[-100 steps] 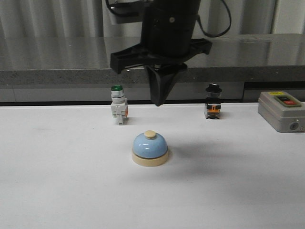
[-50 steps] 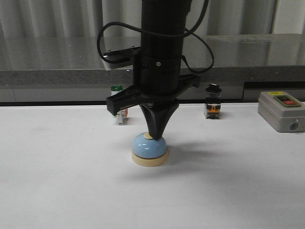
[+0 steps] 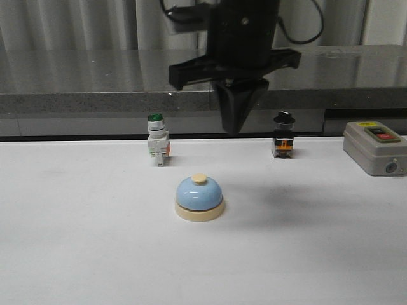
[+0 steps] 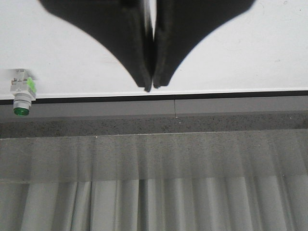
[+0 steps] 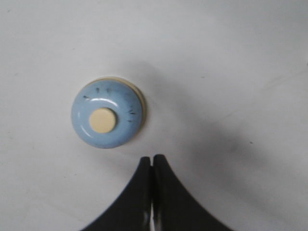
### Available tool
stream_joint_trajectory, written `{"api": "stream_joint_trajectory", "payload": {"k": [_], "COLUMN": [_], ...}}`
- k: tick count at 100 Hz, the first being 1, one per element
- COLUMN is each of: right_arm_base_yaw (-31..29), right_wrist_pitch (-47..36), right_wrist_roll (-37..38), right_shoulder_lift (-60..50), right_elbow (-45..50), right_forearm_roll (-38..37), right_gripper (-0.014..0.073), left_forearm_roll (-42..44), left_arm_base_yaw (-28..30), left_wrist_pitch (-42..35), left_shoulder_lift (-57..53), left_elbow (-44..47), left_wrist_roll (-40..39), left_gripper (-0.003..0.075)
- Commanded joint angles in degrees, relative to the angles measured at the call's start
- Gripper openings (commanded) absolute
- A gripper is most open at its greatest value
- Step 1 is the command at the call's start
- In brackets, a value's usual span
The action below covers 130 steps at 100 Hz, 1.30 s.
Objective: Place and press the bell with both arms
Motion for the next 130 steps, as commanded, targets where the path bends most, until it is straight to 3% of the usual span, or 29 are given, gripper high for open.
{"api": "stream_joint_trajectory", "payload": {"k": [1, 40, 77, 130], "right_arm_base_yaw": [-2.8, -18.0, -34.5, -36.7], "right_wrist_pitch": [0.5, 3.7, -0.8, -11.0], "right_wrist_roll": [0.8, 0.8, 0.8, 0.8], "right_shoulder_lift": [-5.9, -15.5, -29.8, -58.6], "right_elbow": [-1.5, -0.4, 16.2, 41.9], "right_forearm_roll": [-0.4, -0.4, 0.0, 0.3], "right_gripper": [-0.0068, -0.0068, -0.0068, -0.0068], "left_forearm_roll": [0.0, 0.0, 0.0, 0.0], "left_arm_base_yaw": [0.1, 0.1, 0.1, 0.1], "left_wrist_pitch": [-4.7, -4.7, -4.7, -4.7], "left_shoulder_lift": [-2.0, -2.0, -2.0, -2.0], "left_elbow": [1.3, 1.3, 1.3, 1.3], "left_wrist_roll": [-0.2, -0.2, -0.2, -0.2], "left_gripper": [-0.0019, -0.0019, -0.0019, -0.0019]}}
